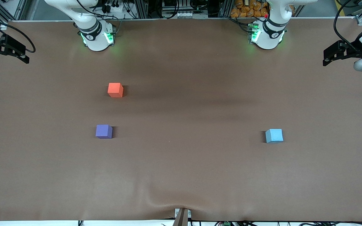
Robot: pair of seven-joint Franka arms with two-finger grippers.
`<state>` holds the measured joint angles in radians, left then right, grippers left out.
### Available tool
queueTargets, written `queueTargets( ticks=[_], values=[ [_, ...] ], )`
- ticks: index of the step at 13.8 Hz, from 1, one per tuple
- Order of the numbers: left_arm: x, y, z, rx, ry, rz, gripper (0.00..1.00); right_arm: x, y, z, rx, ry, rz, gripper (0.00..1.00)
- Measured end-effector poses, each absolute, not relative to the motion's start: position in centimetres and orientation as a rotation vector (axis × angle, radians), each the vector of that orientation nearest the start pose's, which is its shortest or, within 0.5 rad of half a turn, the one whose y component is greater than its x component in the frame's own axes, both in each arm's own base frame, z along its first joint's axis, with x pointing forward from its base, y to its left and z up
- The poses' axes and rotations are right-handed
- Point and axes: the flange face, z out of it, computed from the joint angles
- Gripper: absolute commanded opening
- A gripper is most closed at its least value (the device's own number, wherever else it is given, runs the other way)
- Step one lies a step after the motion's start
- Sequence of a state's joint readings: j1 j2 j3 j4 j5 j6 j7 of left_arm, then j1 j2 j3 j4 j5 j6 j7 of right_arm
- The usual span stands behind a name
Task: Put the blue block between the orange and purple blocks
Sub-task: 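Move the left gripper toward the light blue cube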
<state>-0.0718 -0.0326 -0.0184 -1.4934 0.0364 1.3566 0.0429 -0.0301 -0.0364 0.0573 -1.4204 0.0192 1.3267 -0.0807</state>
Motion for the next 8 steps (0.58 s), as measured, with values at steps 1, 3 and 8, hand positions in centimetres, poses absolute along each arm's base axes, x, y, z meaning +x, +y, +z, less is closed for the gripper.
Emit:
queueTargets(
  ticks=[1, 3, 8],
  values=[
    [51.9, -4.3, 66.0, -3.092, 0.197, 0.16, 1.0, 51.4, 1.7, 69.2, -3.117, -0.175, 0.089, 1.0],
    [52.0, -4.3, 66.0, -3.092, 0.197, 0.162, 1.0, 51.4, 1.7, 69.2, -3.117, -0.175, 0.089, 1.0],
    [52.7, -4.5, 64.7, -3.089, 0.203, 0.198, 1.0, 51.4, 1.7, 69.2, -3.117, -0.175, 0.089, 1.0]
  ],
)
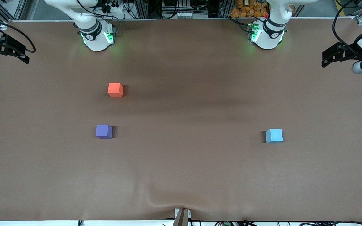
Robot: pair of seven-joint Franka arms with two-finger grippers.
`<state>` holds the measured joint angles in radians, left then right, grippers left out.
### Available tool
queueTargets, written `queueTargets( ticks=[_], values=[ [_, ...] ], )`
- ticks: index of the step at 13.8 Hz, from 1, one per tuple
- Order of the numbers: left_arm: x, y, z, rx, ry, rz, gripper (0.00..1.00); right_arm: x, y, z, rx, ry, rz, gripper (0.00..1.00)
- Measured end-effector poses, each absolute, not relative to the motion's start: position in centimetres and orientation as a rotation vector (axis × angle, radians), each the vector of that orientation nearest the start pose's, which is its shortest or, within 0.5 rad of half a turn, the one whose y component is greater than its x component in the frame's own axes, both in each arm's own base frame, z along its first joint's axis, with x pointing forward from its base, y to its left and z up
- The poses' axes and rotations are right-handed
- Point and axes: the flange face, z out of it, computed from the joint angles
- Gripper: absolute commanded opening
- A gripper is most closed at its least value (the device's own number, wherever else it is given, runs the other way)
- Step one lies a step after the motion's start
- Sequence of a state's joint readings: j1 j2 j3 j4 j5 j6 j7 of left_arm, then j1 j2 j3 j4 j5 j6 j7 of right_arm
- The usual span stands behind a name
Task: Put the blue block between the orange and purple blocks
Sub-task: 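Move the left gripper toward the light blue cube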
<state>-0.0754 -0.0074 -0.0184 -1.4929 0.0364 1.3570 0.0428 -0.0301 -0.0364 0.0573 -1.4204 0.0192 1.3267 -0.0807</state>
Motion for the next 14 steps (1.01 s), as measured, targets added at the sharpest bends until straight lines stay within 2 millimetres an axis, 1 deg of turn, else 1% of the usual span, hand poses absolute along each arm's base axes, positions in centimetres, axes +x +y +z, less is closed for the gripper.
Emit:
queueTargets(
  ticks=[3, 7, 8, 10, 12, 14],
  values=[
    [54.3, -4.7, 62.4, -3.084, 0.207, 0.259, 1.0, 51.4, 1.7, 69.2, -3.117, -0.174, 0.089, 1.0],
    [56.4, -4.4, 59.5, -3.082, 0.194, 0.304, 1.0, 51.4, 1.7, 69.2, -3.117, -0.174, 0.089, 1.0],
    [56.8, -4.4, 58.6, -3.079, 0.195, 0.325, 1.0, 51.4, 1.7, 69.2, -3.117, -0.174, 0.089, 1.0],
    [58.0, -4.6, 55.8, -3.073, 0.199, 0.377, 1.0, 51.4, 1.7, 69.2, -3.117, -0.174, 0.089, 1.0],
    [59.3, -5.0, 52.5, -3.073, 0.211, 0.374, 1.0, 51.4, 1.7, 69.2, -3.117, -0.174, 0.09, 1.0],
    [59.9, -5.3, 49.4, -3.075, 0.22, 0.354, 1.0, 51.4, 1.7, 69.2, -3.117, -0.174, 0.09, 1.0]
  ],
)
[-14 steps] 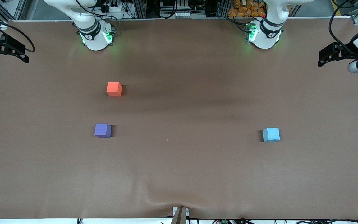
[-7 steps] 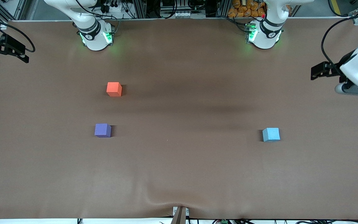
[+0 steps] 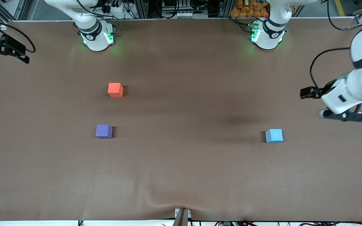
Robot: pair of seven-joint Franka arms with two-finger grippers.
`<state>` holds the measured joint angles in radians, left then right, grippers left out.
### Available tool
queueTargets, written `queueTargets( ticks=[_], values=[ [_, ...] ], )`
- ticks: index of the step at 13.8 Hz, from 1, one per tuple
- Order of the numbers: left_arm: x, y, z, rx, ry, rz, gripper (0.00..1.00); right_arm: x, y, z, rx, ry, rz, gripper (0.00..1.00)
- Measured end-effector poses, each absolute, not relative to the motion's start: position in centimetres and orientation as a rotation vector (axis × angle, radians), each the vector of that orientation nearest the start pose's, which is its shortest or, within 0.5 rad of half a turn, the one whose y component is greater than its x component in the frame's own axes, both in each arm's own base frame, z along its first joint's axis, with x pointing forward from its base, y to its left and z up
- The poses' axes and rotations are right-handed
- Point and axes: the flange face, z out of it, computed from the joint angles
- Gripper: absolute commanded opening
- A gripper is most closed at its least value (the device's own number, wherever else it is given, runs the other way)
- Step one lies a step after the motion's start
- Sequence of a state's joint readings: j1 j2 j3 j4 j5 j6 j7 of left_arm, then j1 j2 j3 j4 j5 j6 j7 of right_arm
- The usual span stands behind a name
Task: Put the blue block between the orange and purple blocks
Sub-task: 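Move the left gripper toward the light blue cube, then lower the left gripper over the light blue cube and close it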
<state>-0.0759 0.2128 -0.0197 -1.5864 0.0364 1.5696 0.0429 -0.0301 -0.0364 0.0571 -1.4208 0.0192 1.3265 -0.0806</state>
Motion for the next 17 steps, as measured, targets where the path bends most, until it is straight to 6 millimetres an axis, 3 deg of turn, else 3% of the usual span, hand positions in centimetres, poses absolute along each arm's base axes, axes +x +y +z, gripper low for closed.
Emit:
queueTargets(
  ticks=[4, 8, 12, 17],
  values=[
    [60.5, -5.1, 44.0, -3.09, 0.218, 0.243, 1.0, 51.4, 1.7, 69.2, -3.117, -0.174, 0.091, 1.0],
    [61.9, -5.2, 36.6, -3.098, 0.167, 0.197, 1.0, 51.4, 1.7, 69.1, -3.117, -0.172, 0.095, 1.0],
    [63.7, -6.0, 29.3, -3.107, 0.005, 0.151, 1.0, 51.4, 1.6, 69.1, -3.117, -0.17, 0.097, 1.0],
    [64.2, -6.7, 25.3, -3.129, -0.064, 0.135, 1.0, 51.4, 1.6, 69.1, -3.117, -0.169, 0.098, 1.0]
  ],
)
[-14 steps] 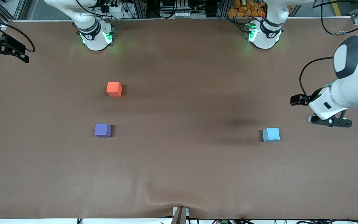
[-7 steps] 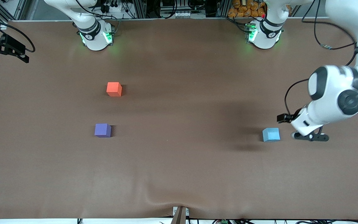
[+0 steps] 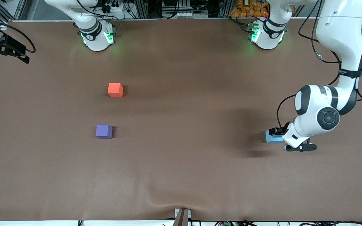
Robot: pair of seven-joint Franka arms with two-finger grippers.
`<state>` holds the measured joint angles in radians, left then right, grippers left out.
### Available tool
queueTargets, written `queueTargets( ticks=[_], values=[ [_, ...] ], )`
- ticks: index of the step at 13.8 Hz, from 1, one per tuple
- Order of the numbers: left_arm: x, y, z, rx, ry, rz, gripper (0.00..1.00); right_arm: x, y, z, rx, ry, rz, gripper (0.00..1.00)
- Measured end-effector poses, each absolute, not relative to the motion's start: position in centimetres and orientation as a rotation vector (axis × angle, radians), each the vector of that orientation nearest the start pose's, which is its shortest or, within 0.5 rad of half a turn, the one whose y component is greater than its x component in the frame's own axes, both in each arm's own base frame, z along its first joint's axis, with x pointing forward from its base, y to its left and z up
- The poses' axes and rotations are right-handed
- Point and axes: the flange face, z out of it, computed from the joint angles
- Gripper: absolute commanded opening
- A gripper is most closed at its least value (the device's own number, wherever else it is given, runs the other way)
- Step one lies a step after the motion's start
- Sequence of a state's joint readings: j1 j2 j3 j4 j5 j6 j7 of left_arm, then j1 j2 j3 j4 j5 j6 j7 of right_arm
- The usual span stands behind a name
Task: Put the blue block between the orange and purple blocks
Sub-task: 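Lower the left gripper over the light blue cube and close it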
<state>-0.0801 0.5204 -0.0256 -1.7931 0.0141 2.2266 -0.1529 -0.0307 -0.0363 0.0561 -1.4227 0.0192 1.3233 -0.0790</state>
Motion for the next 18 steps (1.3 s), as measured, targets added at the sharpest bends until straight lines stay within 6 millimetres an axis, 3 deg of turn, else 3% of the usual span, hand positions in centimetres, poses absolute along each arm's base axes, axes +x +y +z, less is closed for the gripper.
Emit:
queueTargets(
  ticks=[3, 7, 11, 13, 14, 18],
  values=[
    [64.2, -7.1, 23.4, -3.143, -0.073, 0.148, 1.0, 51.4, 1.6, 69.1, -3.117, -0.169, 0.099, 1.0],
    [63.8, -8.0, 19.3, -3.122, -0.025, 0.189, 1.0, 51.4, 1.6, 69.1, -3.117, -0.169, 0.099, 1.0],
    [64.1, -8.1, 18.1, -3.125, -0.016, 0.153, 1.0, 51.4, 1.6, 69.1, -3.117, -0.169, 0.1, 1.0],
    [64.3, -8.0, 18.2, -3.126, -0.016, 0.139, 0.67, 51.4, 1.6, 69.1, -3.117, -0.169, 0.1, 1.0],
    [64.3, -8.0, 18.2, -3.126, -0.016, 0.14, 0.57, 51.4, 1.6, 69.1, -3.117, -0.169, 0.1, 1.0],
    [64.3, -8.0, 18.2, -3.126, -0.015, 0.14, 0.54, 51.4, 1.6, 69.1, -3.117, -0.168, 0.1, 1.0]
  ],
)
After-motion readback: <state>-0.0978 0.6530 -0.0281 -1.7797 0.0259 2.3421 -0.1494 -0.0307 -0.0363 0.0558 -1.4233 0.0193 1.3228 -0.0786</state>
